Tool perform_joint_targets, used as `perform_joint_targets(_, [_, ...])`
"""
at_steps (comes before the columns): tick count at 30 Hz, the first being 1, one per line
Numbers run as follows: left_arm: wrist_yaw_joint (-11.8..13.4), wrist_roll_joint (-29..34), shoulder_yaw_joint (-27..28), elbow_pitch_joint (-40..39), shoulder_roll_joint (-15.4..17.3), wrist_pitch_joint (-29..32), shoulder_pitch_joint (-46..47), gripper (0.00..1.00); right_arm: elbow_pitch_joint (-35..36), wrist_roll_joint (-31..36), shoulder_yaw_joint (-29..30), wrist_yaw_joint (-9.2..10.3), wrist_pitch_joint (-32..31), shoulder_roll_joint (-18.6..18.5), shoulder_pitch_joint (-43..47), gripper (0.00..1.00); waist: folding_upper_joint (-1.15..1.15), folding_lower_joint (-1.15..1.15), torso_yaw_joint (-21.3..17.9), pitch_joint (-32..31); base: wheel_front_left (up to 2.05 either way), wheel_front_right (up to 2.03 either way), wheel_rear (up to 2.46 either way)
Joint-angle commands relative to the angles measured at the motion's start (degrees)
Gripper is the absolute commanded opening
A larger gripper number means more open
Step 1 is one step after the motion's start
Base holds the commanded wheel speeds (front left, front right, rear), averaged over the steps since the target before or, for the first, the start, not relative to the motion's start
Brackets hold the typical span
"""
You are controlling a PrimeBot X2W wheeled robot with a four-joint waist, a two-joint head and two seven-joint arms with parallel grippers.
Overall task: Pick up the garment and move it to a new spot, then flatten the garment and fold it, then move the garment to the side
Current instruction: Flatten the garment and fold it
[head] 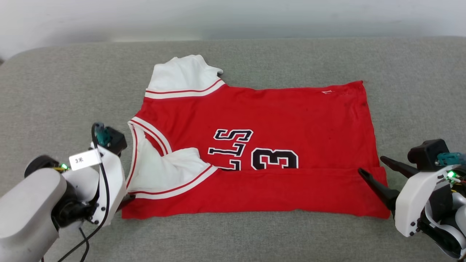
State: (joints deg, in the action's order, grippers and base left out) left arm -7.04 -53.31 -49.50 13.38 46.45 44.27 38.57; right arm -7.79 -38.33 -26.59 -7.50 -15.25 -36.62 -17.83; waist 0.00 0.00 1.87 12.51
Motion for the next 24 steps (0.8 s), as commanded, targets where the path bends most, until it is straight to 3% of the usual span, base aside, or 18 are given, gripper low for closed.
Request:
perform_joint_targets(1, [-0.1,-0.6,-0.4,1.2,-0.4,0.3,-1.3,1.00,0.0,0.0,-0.4,0.02,-0.2,0.5,-1.1,1.00,0.00,0.00,-0.8,0.8,0.00,0.00,0.00])
perform_joint_targets(12, [-0.2,-2.9,-4.6,8.6,-2.7,2.9,-5.3,1.00,-1.4,-0.5,-2.9,0.02,0.2,1.1,-4.3,1.00,0.00,0.00,-2.7,2.4,0.00,0.00,0.00])
perform_joint_targets(13, [-0.2,-3.1,-4.9,8.7,-2.8,2.8,-5.4,0.48,-1.5,-0.6,-3.1,0.02,0.1,1.0,-4.8,1.00,0.00,0.00,-2.8,2.3,0.00,0.00,0.00])
perform_joint_targets(14, [-0.3,-3.1,-5.0,8.7,-3.0,2.1,-5.3,0.12,-1.5,-0.8,-3.3,0.02,-0.1,0.7,-5.2,1.00,0.00,0.00,-2.7,2.1,0.00,0.00,0.00])
perform_joint_targets(15, [-0.3,-3.2,-5.1,8.7,-3.0,1.6,-5.3,0.00,-1.5,-0.7,-3.6,0.02,-0.2,0.3,-5.6,1.00,0.00,0.00,-2.7,1.8,0.00,0.00,0.00])
perform_joint_targets(20, [-0.4,-2.2,-5.5,6.1,-1.7,-2.1,-4.1,0.00,-0.5,0.1,-4.7,0.03,-2.6,-3.2,-8.5,1.00,0.00,0.00,-2.4,-0.5,0.00,0.00,0.00])
perform_joint_targets(24, [-0.4,-1.5,-6.3,3.3,0.4,-3.8,-3.2,0.00,1.8,-1.6,-6.6,0.03,-9.2,-7.2,-11.1,1.00,0.00,0.00,-1.9,-2.0,0.00,0.00,0.00])
